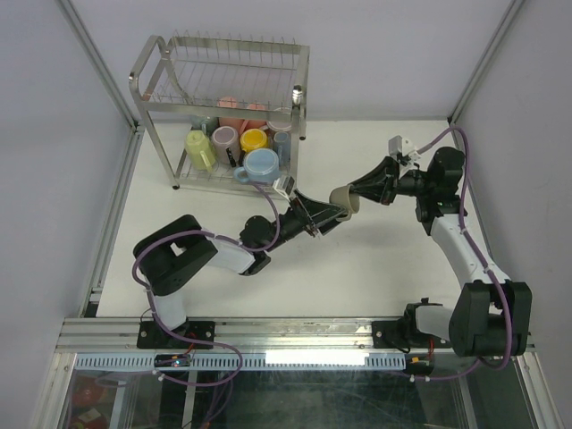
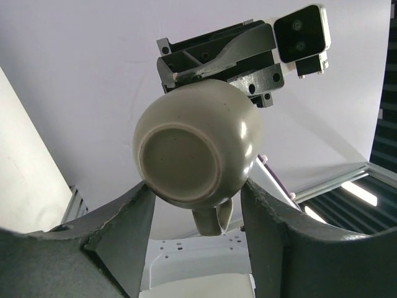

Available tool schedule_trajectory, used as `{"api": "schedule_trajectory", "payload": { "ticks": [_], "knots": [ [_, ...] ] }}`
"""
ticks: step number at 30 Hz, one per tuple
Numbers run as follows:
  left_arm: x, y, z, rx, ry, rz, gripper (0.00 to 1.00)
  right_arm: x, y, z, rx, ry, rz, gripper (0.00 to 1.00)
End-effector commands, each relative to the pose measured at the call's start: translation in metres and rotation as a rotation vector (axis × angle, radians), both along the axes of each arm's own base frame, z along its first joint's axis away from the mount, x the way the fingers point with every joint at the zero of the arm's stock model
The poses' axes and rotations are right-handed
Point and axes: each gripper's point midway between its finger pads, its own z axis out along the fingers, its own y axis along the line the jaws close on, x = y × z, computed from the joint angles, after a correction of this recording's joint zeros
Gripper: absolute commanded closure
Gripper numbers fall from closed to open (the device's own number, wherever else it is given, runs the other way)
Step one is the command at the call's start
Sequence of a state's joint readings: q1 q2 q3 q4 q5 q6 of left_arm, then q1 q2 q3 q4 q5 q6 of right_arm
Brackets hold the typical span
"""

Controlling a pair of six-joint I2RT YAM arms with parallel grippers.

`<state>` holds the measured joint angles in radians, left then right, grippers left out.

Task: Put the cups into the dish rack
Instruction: Turn the cup upside down in the dish rack.

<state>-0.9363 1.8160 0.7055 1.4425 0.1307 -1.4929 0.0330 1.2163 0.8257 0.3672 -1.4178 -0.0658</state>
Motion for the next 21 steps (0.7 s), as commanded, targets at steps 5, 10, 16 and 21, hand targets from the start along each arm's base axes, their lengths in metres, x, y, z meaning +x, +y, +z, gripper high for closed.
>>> {"api": "schedule_trajectory", "payload": {
  "ticks": [5, 10, 16, 21],
  "knots": [
    [-0.022, 0.025, 0.08, -0.305, -0.168, -0.023, 0.58, -0.009, 0.004, 0.01, 0.005, -0.07, 0.038, 1.0],
    [-0.024, 0.026, 0.081, -0.307, -0.171, -0.036, 0.7, -0.009, 0.004, 0.007, 0.004, -0.064, 0.04, 1.0],
    [-0.026, 0.029, 0.081, -0.302, -0.177, -0.031, 0.9, -0.009, 0.004, 0.004, 0.002, -0.064, 0.038, 1.0],
    [-0.026, 0.035, 0.082, -0.296, -0.191, -0.005, 1.0, -0.01, 0.003, 0.001, -0.003, -0.06, 0.041, 0.79]
  ]
}}
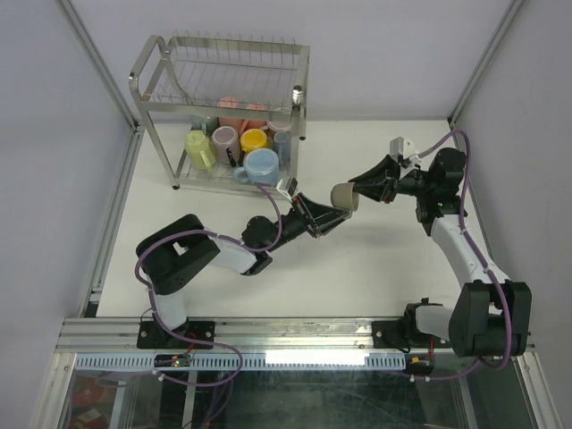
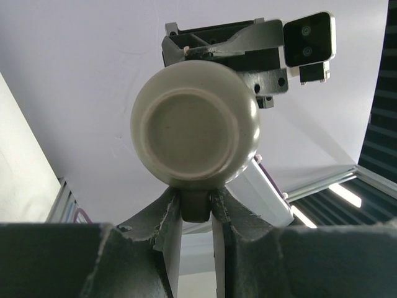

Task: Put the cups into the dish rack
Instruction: Turn the cup upside down in the dish rack.

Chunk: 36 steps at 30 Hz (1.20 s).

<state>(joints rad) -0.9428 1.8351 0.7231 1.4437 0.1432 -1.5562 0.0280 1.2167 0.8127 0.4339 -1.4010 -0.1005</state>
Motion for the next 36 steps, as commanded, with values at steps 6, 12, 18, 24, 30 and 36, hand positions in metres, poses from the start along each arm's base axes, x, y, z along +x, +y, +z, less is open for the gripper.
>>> {"api": "schedule_trajectory", "payload": {
  "ticks": [6, 12, 18, 24, 30, 36],
  "knots": [
    [-0.022, 0.056, 0.079, -0.24, -0.281, 0.128, 1.0, -0.023, 0.005, -0.003, -0.005, 0.097, 0.062, 0.69],
    [-0.017, 0.074, 0.058, -0.162, -0.296, 0.201, 1.0, -0.025, 0.002, -0.007, -0.032, 0.005, 0.086, 0.27],
    [-0.002, 0.103, 0.025, -0.049, -0.295, 0.303, 1.0, -0.022, -0.003, -0.008, -0.036, -0.012, 0.067, 0.19],
    [0.028, 0.142, -0.022, 0.092, -0.245, 0.387, 1.0, -0.017, -0.009, -0.011, -0.039, -0.007, 0.039, 0.18],
    [0.051, 0.182, -0.056, 0.22, -0.208, 0.482, 1.0, -0.012, -0.012, -0.015, -0.043, 0.006, 0.014, 0.17],
    [0.07, 0.214, -0.071, 0.377, -0.21, 0.6, 1.0, -0.01, -0.014, -0.016, -0.044, 0.01, 0.006, 0.17]
  ]
}}
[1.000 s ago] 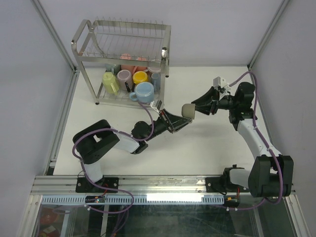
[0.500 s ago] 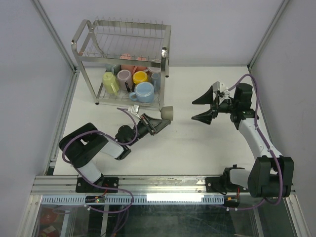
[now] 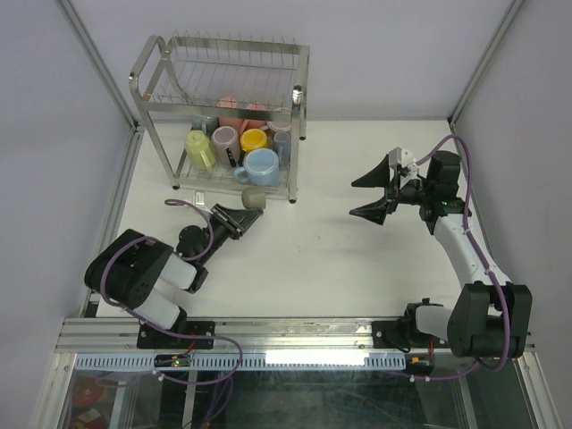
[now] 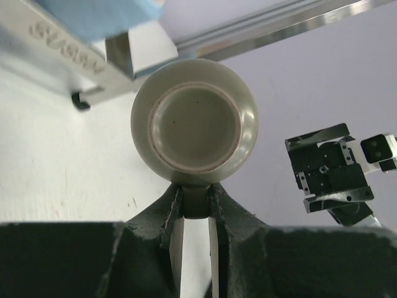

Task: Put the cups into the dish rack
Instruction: Turn the cup upside down in the dish rack.

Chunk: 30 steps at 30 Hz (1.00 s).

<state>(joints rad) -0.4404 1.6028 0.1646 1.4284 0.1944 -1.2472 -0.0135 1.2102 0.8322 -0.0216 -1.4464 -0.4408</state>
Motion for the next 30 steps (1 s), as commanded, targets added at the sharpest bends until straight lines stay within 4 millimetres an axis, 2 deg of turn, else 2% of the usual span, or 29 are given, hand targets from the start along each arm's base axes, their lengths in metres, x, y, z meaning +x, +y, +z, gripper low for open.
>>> {"api": "schedule_trajectory", "payload": {
  "ticks": [1, 2, 4, 8, 14, 22, 30],
  "knots": [
    [0.004, 0.018, 0.047, 0.072, -0.213, 0.059, 1.0, 0.003, -0.003, 0.018, -0.003, -0.083, -0.007, 0.17],
    [0.007, 0.022, 0.051, 0.111, -0.225, 0.087, 1.0, 0.003, -0.003, 0.018, -0.003, -0.081, -0.008, 0.17],
    [0.017, 0.033, 0.047, 0.218, -0.207, 0.151, 1.0, 0.004, -0.004, 0.018, -0.004, -0.082, -0.012, 0.17],
    [0.032, 0.064, 0.051, 0.415, -0.194, 0.308, 1.0, 0.003, -0.004, 0.018, -0.003, -0.085, -0.011, 0.17],
    [0.051, 0.097, 0.068, 0.569, -0.219, 0.436, 1.0, 0.003, -0.004, 0.019, -0.002, -0.084, -0.009, 0.17],
    [0.081, 0.126, 0.071, 0.817, -0.275, 0.487, 1.0, 0.002, -0.004, 0.02, -0.001, -0.088, -0.008, 0.17],
    [0.108, 0.142, 0.055, 1.143, -0.317, 0.452, 1.0, 0.003, -0.004, 0.018, 0.001, -0.08, -0.004, 0.16]
  ]
}}
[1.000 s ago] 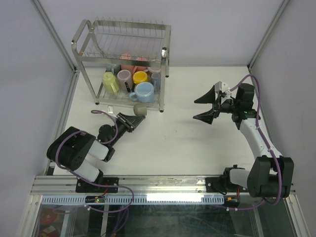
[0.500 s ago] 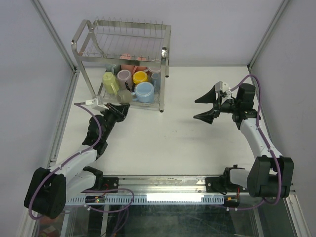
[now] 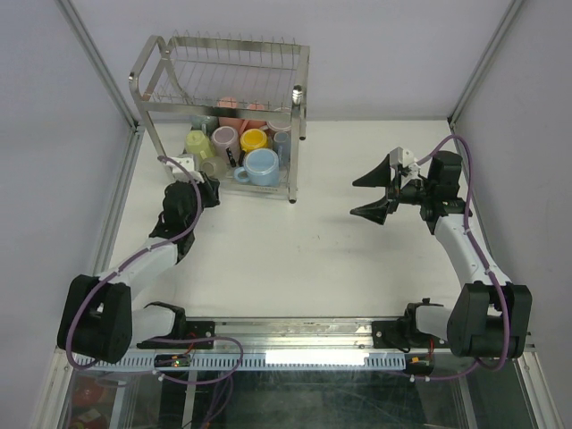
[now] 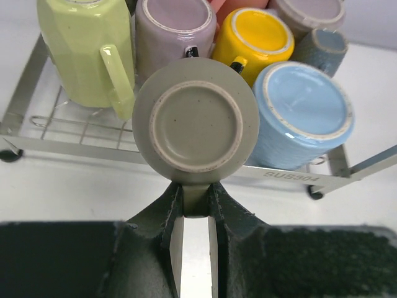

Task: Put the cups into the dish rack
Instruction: Turn the cup upside down in the dish rack.

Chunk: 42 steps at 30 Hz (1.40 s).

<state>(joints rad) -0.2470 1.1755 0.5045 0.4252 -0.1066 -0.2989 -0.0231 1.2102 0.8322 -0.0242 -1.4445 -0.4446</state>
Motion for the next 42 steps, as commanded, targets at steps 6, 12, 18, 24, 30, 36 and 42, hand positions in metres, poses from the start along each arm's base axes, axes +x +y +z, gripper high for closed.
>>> {"api": "schedule_trajectory", "payload": {
  "ticks": [6, 12, 18, 24, 30, 36, 42],
  "knots": [
    [0.039, 0.021, 0.038, 0.332, -0.122, -0.041, 1.0, 0.001, -0.001, 0.016, 0.003, -0.071, 0.01, 0.16],
    [0.054, 0.011, 0.027, 0.437, -0.088, -0.177, 1.0, 0.002, -0.002, 0.014, 0.004, -0.063, 0.01, 0.16],
    [0.06, 0.008, 0.009, 0.497, -0.046, -0.239, 1.0, 0.002, -0.003, 0.014, 0.005, -0.061, 0.007, 0.16],
    [0.065, 0.016, 0.014, 0.533, -0.061, -0.22, 1.0, 0.003, -0.003, 0.013, 0.006, -0.056, 0.008, 0.16],
    [0.072, 0.021, -0.002, 0.574, -0.024, -0.228, 1.0, 0.003, -0.004, 0.014, 0.007, -0.057, 0.007, 0.16],
    [0.077, 0.027, -0.006, 0.622, -0.017, -0.219, 1.0, 0.003, -0.004, 0.013, 0.008, -0.053, 0.008, 0.16],
    [0.085, 0.029, -0.007, 0.656, -0.016, -0.23, 1.0, 0.003, -0.004, 0.014, 0.008, -0.054, 0.009, 0.16]
  ]
}}
